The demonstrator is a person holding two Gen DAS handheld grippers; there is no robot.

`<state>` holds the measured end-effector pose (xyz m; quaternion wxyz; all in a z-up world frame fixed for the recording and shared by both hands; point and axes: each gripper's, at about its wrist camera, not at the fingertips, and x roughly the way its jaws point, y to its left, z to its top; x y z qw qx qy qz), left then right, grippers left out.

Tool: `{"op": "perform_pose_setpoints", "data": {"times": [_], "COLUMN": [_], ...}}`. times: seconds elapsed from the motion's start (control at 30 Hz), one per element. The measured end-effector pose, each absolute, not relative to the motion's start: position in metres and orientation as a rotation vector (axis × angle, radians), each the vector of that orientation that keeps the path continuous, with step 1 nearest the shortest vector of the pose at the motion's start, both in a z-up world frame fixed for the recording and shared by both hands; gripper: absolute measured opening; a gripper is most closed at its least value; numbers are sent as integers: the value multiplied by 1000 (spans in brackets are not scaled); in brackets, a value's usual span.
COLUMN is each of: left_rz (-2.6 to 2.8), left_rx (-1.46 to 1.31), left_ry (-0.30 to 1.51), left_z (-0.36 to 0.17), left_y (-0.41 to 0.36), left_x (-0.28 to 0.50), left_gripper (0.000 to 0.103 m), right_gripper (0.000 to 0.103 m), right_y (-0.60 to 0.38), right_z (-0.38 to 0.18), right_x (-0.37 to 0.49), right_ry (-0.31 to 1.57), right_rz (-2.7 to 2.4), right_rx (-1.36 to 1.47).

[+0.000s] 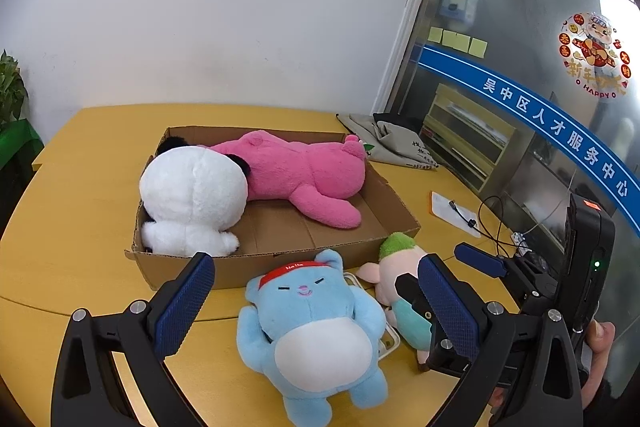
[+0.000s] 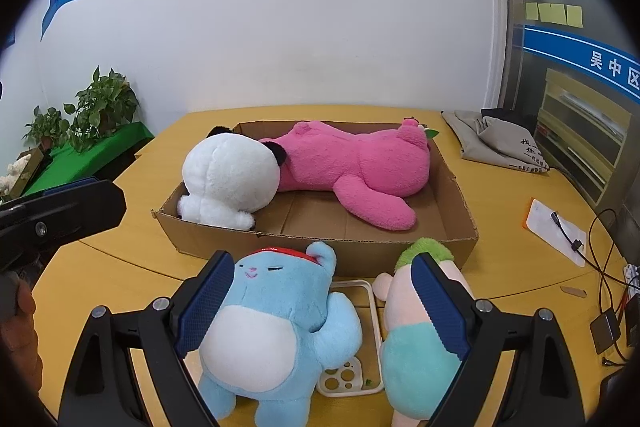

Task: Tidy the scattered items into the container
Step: 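Move both tools toward the blue cat plush in front of the box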

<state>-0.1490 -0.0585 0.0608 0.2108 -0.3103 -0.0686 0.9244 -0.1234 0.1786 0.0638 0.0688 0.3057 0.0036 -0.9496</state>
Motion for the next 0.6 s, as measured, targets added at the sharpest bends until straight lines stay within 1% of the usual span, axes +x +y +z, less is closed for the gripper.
{"op": "perform_pose_setpoints", "data": {"times": [0.6], "left_rz": [2531], "left_rx": [-909], "left_ry": [-206], "left_z": [46], "left_y": [-53], "left_x": [-153], "left_gripper": [103], "right_gripper": [90], "right_y": [186], "right_z": [55], "right_x": [-124], "right_ry": [-3], "right_rz": [-2859], "right_rx": [943]}}
